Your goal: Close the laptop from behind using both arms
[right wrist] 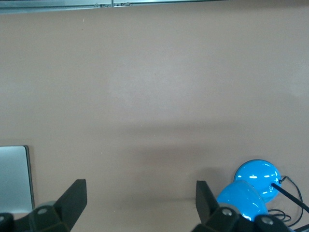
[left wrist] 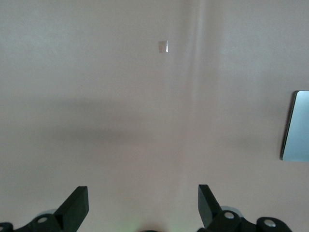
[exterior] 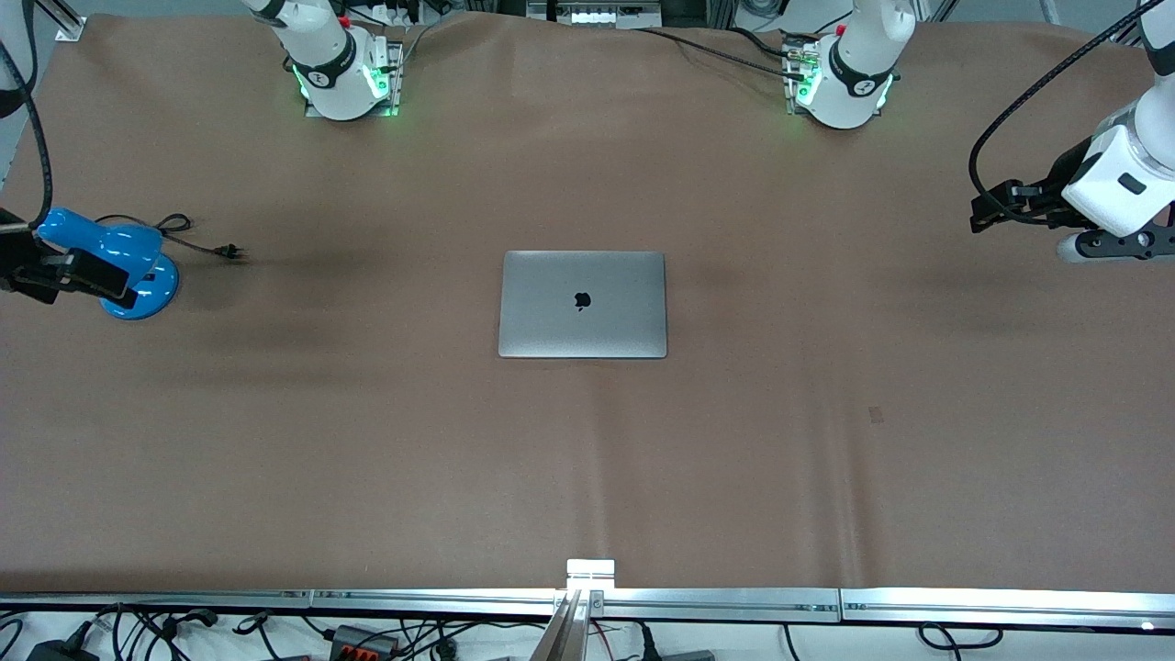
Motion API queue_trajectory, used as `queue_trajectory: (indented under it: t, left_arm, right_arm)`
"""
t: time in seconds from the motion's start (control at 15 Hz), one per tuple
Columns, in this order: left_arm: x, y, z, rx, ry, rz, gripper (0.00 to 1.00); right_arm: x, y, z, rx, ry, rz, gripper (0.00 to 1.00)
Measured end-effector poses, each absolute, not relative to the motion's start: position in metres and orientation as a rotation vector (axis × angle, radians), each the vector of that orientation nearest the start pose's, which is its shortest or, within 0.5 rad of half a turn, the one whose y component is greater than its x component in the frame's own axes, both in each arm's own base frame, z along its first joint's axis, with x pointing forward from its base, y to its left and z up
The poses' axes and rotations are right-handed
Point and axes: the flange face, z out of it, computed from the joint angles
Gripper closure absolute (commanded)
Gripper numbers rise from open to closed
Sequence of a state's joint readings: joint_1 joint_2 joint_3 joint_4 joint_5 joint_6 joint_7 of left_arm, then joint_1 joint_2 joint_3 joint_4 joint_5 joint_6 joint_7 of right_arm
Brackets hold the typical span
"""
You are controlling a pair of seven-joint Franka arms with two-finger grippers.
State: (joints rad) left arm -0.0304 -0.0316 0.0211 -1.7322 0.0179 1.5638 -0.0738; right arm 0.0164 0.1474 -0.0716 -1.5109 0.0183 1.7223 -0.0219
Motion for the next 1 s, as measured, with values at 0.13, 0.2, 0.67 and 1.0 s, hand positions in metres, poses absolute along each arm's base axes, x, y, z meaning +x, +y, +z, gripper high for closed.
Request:
queue_trajectory:
  t: [0.13, 0.2, 0.67, 1.0]
  left_arm:
    - [0.537, -0.003, 0.566, -3.11, -0.099, 0.212, 0.0]
    - [0.537, -0.003, 0.566, -3.11, -0.099, 0.212, 0.0]
    - [0.535, -0.003, 0.565, -3.108, -0.099, 0.234, 0.0]
    - [0.535, -0.003, 0.565, -3.107, -0.099, 0.237, 0.0]
  right_arm:
    - [0.592, -0.029, 0.578, -3.13, 0.04, -0.083, 0.0]
    - [0.582, -0.029, 0.577, -3.128, 0.04, -0.074, 0.0]
    - [0.543, -0.028, 0.584, -3.122, 0.038, -0.056, 0.0]
    - [0.542, -0.027, 0.581, -3.123, 0.021, -0.042, 0.0]
